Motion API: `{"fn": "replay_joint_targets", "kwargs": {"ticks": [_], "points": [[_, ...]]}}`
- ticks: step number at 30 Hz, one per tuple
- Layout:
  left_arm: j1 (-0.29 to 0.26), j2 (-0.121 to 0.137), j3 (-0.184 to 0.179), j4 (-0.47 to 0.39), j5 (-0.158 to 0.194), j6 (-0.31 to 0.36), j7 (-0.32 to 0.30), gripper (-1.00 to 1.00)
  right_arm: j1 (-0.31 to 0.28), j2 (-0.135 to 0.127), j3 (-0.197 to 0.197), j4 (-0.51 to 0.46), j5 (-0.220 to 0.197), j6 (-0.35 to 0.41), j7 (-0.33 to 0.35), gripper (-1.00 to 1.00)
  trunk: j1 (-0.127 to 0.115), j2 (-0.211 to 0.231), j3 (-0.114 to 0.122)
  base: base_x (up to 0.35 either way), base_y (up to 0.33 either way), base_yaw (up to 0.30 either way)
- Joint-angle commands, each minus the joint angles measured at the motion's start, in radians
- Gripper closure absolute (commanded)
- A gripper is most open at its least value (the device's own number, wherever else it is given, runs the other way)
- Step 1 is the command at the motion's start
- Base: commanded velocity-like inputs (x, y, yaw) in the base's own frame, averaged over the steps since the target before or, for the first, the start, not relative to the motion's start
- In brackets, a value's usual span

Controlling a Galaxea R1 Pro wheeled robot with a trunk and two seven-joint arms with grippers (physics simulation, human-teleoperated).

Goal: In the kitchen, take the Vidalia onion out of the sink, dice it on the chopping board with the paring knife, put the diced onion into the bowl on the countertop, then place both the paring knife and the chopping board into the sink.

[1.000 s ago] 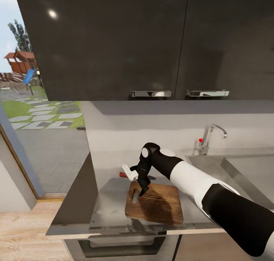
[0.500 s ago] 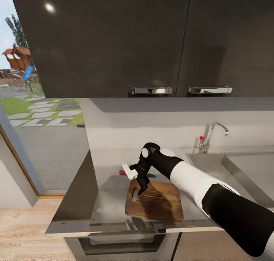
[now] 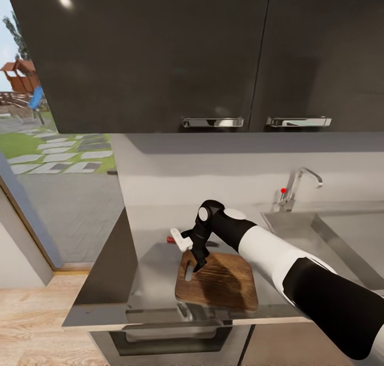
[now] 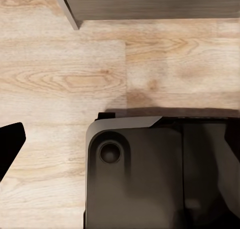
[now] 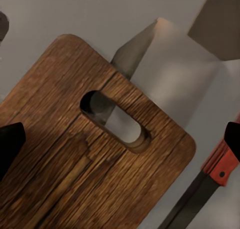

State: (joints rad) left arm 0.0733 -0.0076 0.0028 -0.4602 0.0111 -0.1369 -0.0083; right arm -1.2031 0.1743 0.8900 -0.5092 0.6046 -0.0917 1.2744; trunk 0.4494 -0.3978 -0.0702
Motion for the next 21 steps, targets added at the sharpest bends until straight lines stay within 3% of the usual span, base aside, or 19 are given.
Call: {"fn": "replay_joint_targets", "kwargs": {"ticks": [1,11,21], "points": [[0.0,0.0,0.0,-0.002,0.001,-0.001,-0.001,-1.0,-0.001,0.0,0.002,-0.001,0.006,-0.01,0.0,-1.0,0.001,-0.002,-0.004,0.01,0.0,0.0],[0.0,0.0,0.0,-0.002,0.001,-0.001,-0.001,-1.0,-0.001,0.0,0.002,-0.001,0.006,-0.01,-0.001,-1.0,0.001,-0.002,-0.02,0.146,0.121,0.0],[0.0,0.0,0.0,-0.002,0.001,-0.002,-0.001,-1.0,-0.001,0.0,0.003,0.0,0.005,-0.01,-0.018,-1.0,0.001,-0.002,-0.036,0.021,0.017,0.0]]}}
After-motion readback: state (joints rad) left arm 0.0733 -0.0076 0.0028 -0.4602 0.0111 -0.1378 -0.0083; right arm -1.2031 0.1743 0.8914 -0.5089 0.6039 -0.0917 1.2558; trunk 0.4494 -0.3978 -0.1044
